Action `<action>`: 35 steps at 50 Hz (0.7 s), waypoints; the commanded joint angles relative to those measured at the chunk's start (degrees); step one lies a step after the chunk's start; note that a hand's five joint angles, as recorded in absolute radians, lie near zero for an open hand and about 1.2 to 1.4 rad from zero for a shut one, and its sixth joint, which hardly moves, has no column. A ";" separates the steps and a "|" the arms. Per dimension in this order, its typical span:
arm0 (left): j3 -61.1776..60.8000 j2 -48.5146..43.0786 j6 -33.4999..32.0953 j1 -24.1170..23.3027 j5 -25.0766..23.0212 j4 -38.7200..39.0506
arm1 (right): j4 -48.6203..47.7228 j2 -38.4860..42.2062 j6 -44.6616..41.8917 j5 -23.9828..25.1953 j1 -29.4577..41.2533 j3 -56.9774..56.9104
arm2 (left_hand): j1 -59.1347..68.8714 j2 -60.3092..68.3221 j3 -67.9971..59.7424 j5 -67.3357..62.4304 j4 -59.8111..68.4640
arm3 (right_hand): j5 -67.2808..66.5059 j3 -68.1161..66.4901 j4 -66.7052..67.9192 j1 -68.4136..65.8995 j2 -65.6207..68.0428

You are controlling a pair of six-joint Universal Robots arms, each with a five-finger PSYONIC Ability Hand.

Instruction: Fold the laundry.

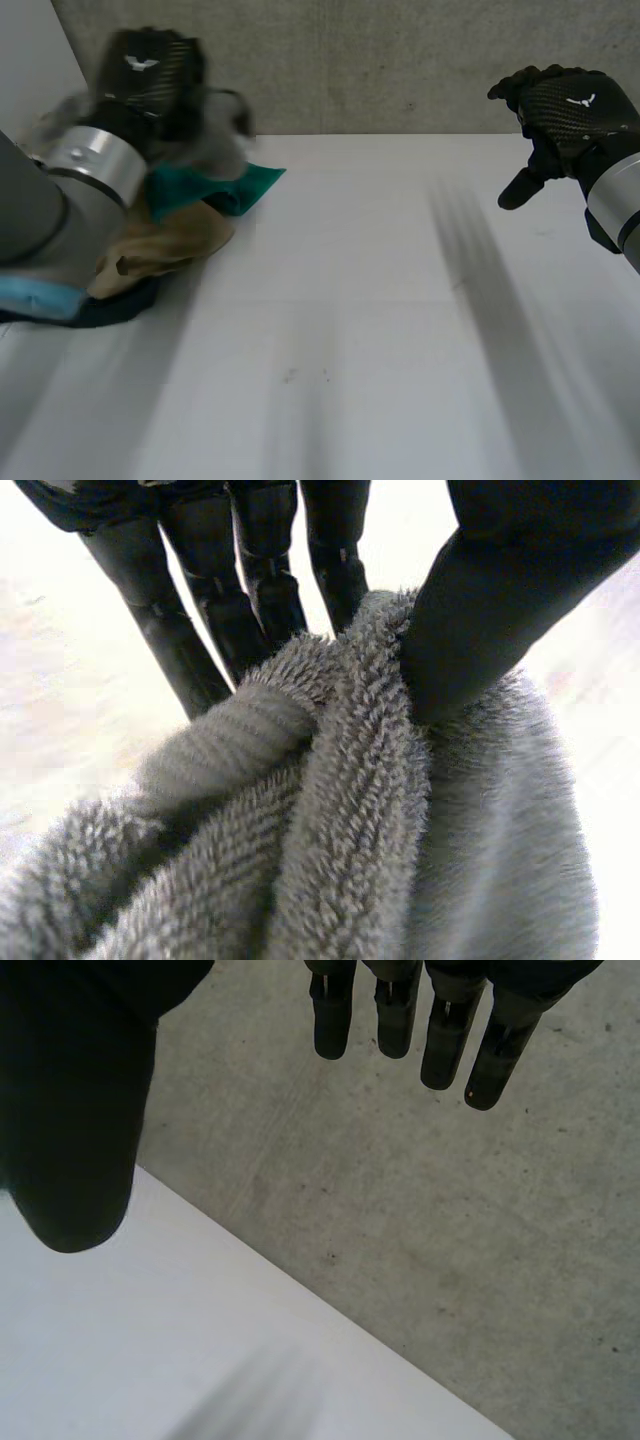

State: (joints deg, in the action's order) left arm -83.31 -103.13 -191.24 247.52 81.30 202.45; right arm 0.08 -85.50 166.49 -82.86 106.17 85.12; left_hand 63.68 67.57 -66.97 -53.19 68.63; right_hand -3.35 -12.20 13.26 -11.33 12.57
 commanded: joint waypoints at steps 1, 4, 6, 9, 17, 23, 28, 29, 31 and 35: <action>-7.03 -3.11 7.82 -13.45 -6.84 -1.08 | 0.01 -0.55 0.15 0.06 0.00 -0.13 | -17.50 -21.39 20.80 17.02 -22.45 | 3.35 2.20 -3.26 1.33 -2.57; -6.78 -7.42 5.98 -14.78 -7.82 -3.62 | 0.01 -0.55 0.15 0.06 0.09 -0.13 | -53.68 -57.57 56.97 53.19 -58.63 | 3.35 2.20 -3.26 1.33 -2.57; -6.25 -8.05 4.31 -14.78 -7.74 -5.21 | 0.01 -0.55 0.15 0.15 0.09 -0.13 | -53.63 -57.52 56.92 53.14 -58.58 | 3.35 2.20 -3.26 1.33 -2.57; -4.23 -8.14 1.41 -14.43 -7.65 -7.32 | -0.08 -0.46 0.06 0.33 0.00 -0.21 | -53.63 -57.52 56.93 53.15 -58.58 | 3.35 2.20 -3.26 1.33 -2.57; -4.92 -2.87 1.05 -5.83 -4.23 -10.14 | 1.76 0.16 -4.33 3.14 0.18 -0.83 | -53.29 -57.19 56.59 52.81 -58.25 | 3.35 2.20 -3.26 1.33 -2.57; -9.31 -1.72 0.26 -4.24 -1.32 -10.75 | 10.79 0.59 -14.59 6.13 0.09 -1.70 | -51.62 -55.51 54.91 51.13 -56.57 | 3.35 2.20 -3.26 1.33 -2.57; -13.45 -1.99 -1.14 -3.89 -1.15 -11.63 | 17.84 2.61 -21.37 5.78 -0.08 -1.45 | -49.26 -53.15 52.56 48.78 -54.22 | 3.35 2.20 -3.26 1.33 -2.57; -13.98 -1.99 -1.58 -3.80 -1.15 -11.90 | 18.72 3.31 -22.52 5.95 -0.17 -1.18 | -48.92 -52.82 52.22 48.44 -53.88 | 3.35 2.20 -3.26 1.33 -2.57; -14.95 -2.25 -3.25 -3.62 -1.23 -12.60 | 20.57 5.25 -24.37 5.69 -0.35 -0.66 | -48.42 -52.31 51.71 47.93 -53.37 | 3.35 2.20 -3.26 1.33 -2.57; -15.21 -3.22 -6.15 -3.80 -0.80 -12.51 | 20.57 8.85 -24.46 6.04 -1.49 1.10 | -48.25 -52.14 51.54 47.76 -53.20 | 2.94 1.78 -2.85 0.92 -2.16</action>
State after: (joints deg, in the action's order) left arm -97.00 -105.09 -193.15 243.88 80.32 190.53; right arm 18.09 -82.21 144.74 -76.94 105.97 83.87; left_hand 11.59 11.90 -12.21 -2.85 11.79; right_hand -3.35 -12.20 13.27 -11.33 12.57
